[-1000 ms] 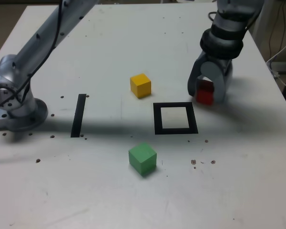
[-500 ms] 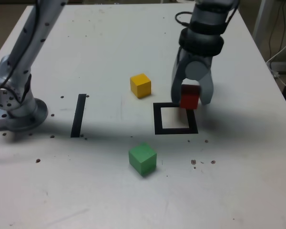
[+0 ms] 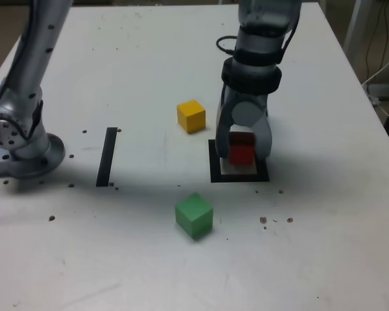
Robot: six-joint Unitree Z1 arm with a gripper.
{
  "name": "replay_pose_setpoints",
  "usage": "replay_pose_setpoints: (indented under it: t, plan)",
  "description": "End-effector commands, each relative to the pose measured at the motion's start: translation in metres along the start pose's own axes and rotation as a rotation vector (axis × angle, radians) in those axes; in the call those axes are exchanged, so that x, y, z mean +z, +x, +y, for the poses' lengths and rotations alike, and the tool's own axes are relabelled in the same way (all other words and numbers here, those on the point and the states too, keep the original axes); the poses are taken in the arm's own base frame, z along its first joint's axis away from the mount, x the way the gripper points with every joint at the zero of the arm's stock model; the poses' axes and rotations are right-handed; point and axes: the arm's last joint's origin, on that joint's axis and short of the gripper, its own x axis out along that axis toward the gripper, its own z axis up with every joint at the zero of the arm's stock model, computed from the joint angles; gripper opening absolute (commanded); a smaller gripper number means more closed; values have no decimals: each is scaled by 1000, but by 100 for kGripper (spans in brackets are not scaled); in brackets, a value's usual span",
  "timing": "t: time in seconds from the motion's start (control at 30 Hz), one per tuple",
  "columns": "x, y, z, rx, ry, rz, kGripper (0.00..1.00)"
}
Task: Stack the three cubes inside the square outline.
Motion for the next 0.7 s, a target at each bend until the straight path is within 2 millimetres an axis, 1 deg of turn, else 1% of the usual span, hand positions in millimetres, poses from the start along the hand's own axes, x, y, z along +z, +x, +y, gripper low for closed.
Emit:
replay_pose_setpoints:
  t: [0.0,0.1,0.13,0.17,0.33,0.37,0.4,0.43,0.67]
  plan:
    - [-1,6,0,-2,-3,4,25]
    - [-2,8,-1,-1,-3,0,26]
    - [-2,9,-1,0,-2,-1,28]
    - [-1,9,-1,0,0,-2,33]
    - [0,14,-3,-1,13,-4,87]
    - [-1,15,-3,-1,14,-4,94]
    - [-1,16,-3,-1,15,-5,98]
    - [-1,17,-3,-1,15,-6,99]
    - [-4,12,-4,19,16,-20,100]
